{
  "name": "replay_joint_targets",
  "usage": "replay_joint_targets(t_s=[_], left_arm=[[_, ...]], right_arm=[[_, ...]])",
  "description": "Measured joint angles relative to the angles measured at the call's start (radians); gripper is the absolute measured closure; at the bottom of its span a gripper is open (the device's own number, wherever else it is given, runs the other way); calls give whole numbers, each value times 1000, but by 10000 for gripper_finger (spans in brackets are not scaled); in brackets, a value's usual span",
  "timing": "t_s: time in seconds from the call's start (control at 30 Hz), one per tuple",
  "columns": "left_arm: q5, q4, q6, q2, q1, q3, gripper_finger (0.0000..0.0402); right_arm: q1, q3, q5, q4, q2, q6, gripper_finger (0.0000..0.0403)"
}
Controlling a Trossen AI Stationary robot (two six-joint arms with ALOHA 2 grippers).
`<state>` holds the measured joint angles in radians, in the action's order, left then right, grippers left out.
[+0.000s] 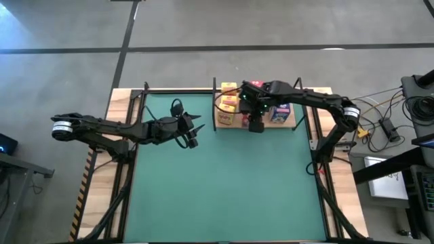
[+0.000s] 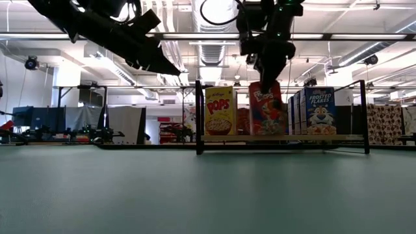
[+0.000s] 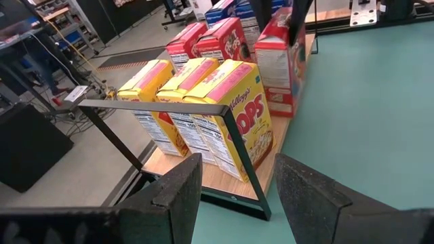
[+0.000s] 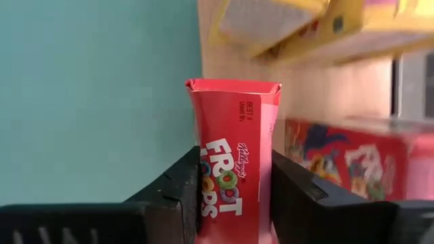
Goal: Stack cereal on shelf
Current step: Put the red cereal box on the shelf aligned with the other red cereal boxes
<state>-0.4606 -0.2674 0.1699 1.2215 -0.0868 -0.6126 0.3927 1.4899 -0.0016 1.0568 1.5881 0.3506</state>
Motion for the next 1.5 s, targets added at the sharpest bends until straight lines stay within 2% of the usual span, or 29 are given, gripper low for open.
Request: replay_joint_targets(t_s=[0.3,0.43,0.57,0.9,1.5], left_arm=[[1,7,-7,0,0,0,233],[1,8,-7,0,0,0,233],[1,14,-11,0,0,0,233],[1,14,-12,0,0,0,233],[1,14,-15,0,0,0,233]], right_arm=[[50,-19,-10,29,-32,-11,264],[81,-43,-81,3,-66,0,264],[102,-69,-102,-39,-94,11,264],[114,-122,-103,-87,-101,44,264],[115,-124,-42,-89,-101,70,264]])
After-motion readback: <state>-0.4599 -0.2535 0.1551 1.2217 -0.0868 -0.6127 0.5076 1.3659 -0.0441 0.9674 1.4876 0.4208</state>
